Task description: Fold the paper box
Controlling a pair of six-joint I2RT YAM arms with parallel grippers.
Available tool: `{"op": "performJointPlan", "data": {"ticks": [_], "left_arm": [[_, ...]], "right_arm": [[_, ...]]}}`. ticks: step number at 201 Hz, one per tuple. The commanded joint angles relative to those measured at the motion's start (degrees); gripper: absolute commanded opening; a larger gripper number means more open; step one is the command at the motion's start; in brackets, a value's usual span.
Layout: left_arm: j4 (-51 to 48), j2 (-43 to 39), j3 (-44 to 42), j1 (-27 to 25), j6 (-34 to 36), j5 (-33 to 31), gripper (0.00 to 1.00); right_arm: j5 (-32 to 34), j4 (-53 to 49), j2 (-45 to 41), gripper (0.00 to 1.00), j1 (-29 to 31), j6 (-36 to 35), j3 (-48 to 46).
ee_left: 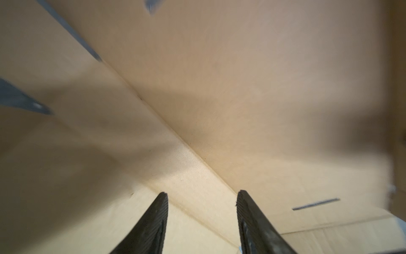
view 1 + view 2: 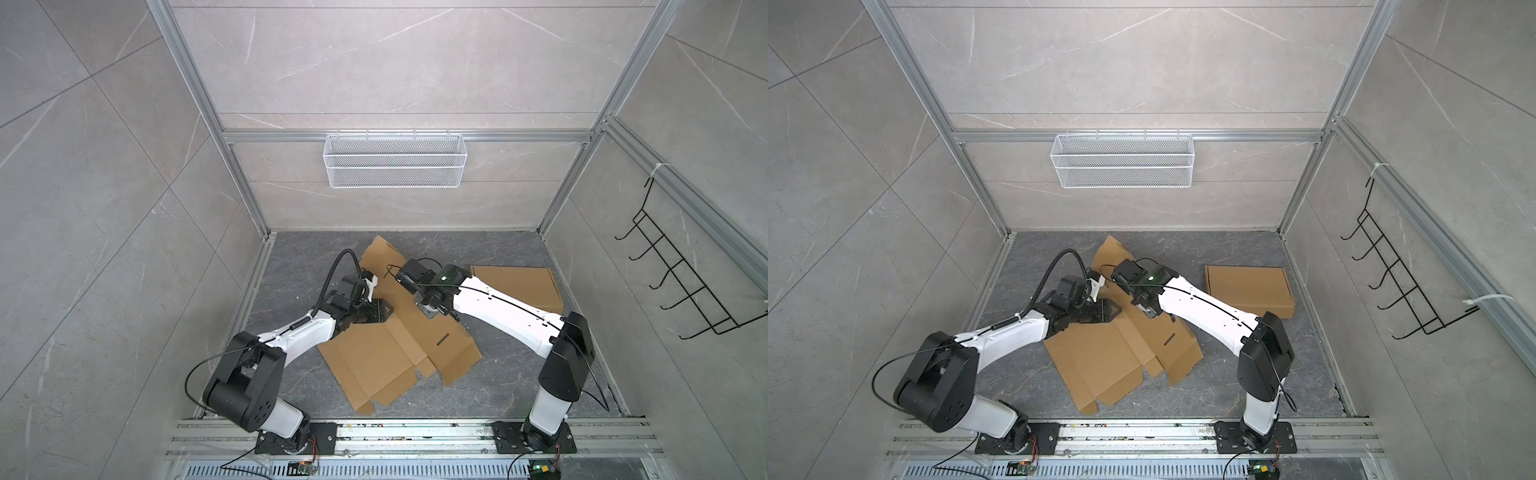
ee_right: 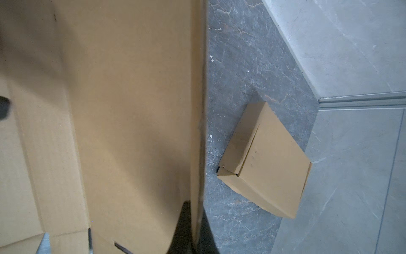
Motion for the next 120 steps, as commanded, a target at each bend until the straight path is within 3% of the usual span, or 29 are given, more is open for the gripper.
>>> {"op": "performJointPlan", "data": {"ticks": [1, 44, 82, 120], "left_arm": [[9.1, 3.6, -0.9, -1.5, -5.4, -2.5, 0.41], [14.6, 9.0, -3.9, -2.1, -8.1, -2.9, 0.27], [14.7, 8.4, -5.3, -2.1, -8.0, -2.4, 0.26], [9.7, 3.6, -5.1, -1.3, -4.5, -2.8, 0.27]], "right_arm": [[3.7, -2.3, 1.1, 0.00, 1.9, 5.0, 3.0], [2.3, -7.0, 5.9, 0.00, 6.0, 11.1, 7.7], [-0.2, -7.2, 9.8, 0.00, 7.1, 13.7, 8.1], [2.7, -8.3, 11.2, 0.00, 7.0, 12.0, 9.5]]}}
